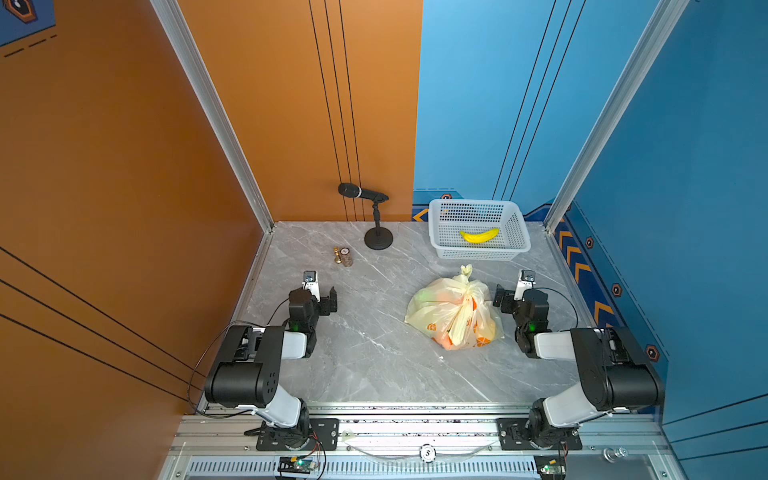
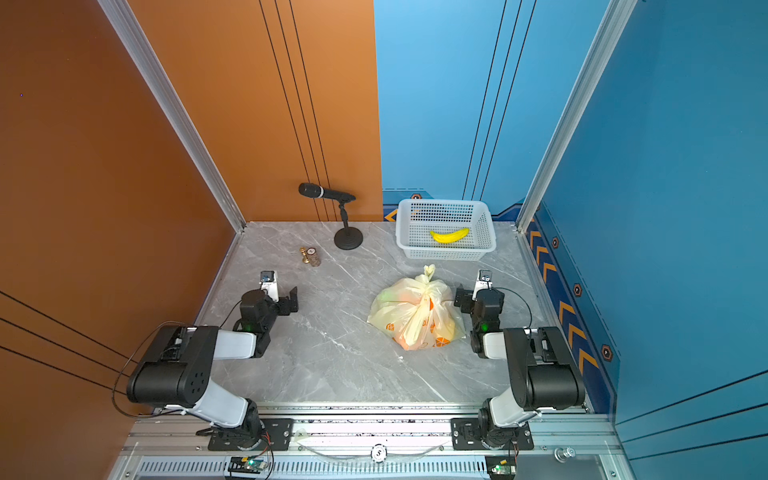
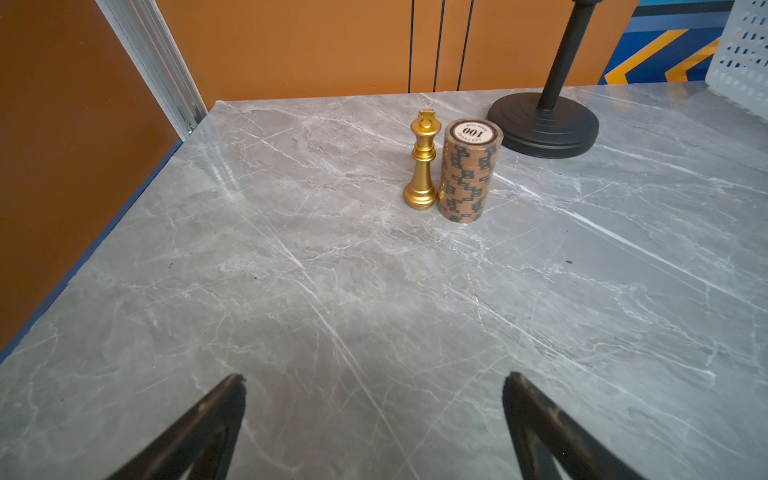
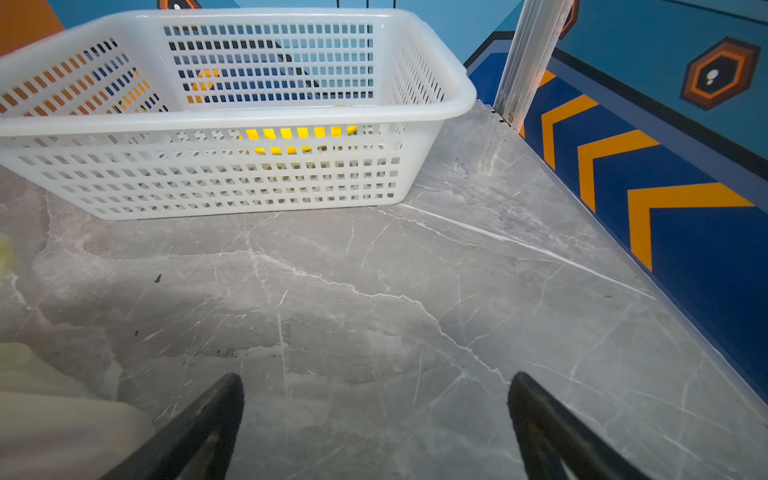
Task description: Untie the knot of the plastic bag and take out the fruit
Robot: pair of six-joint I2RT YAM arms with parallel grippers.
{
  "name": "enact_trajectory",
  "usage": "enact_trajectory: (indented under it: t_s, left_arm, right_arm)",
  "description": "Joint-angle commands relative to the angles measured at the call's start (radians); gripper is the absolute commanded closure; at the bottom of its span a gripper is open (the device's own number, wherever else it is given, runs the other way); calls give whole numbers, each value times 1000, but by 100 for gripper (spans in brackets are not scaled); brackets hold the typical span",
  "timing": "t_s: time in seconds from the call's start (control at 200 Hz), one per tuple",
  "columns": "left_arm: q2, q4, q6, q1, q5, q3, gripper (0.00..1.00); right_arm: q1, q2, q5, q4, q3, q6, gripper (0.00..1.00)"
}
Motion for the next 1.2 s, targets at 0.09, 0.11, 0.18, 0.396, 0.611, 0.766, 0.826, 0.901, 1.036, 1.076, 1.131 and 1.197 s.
enact_trajectory:
  t_s: [0.09, 0.11, 0.18, 0.396, 0.611, 0.766, 0.826, 0.901, 1.036, 1.076, 1.131, 1.197]
  left_arm:
    - [-3, 19, 3, -8, -22, 0, 3]
    - [-4, 22, 5, -9, -22, -3, 3]
    - [-4, 31, 12, -14, -23, -7, 3]
    - [-30, 27, 34, -40, -63, -13, 3]
    - [-248, -224, 76, -139, -231, 30, 2]
    - [-353, -547, 34, -268, -306, 199, 2]
    - [-356, -649, 16, -334, -305, 275, 2]
    - [-335, -762, -16, -417, -273, 377, 2]
    - [-246, -901, -83, -548, -172, 544, 0]
    - [-211, -927, -110, -579, -138, 592, 0]
    - [-161, -956, -157, -615, -86, 662, 2]
    - [-89, -979, -218, -653, -28, 750, 5]
  right_arm:
    - [3, -29, -18, -42, 17, -1, 0]
    - [2, -32, -17, -46, 17, -1, 0]
    - [2, -48, -13, -54, 16, -1, 0]
    - [19, -236, 57, -340, 75, 40, 0]
    - [23, -431, 24, -855, 254, 234, 0]
    - [36, -449, -114, -1221, 454, 297, 0]
    - [50, -454, -159, -1332, 510, 297, 1]
    - [75, -472, -216, -1429, 550, 296, 3]
    - [116, -511, -319, -1494, 560, 324, 8]
    - [132, -513, -341, -1508, 563, 333, 9]
    - [150, -511, -360, -1516, 567, 343, 11]
    - [174, -496, -378, -1520, 572, 348, 14]
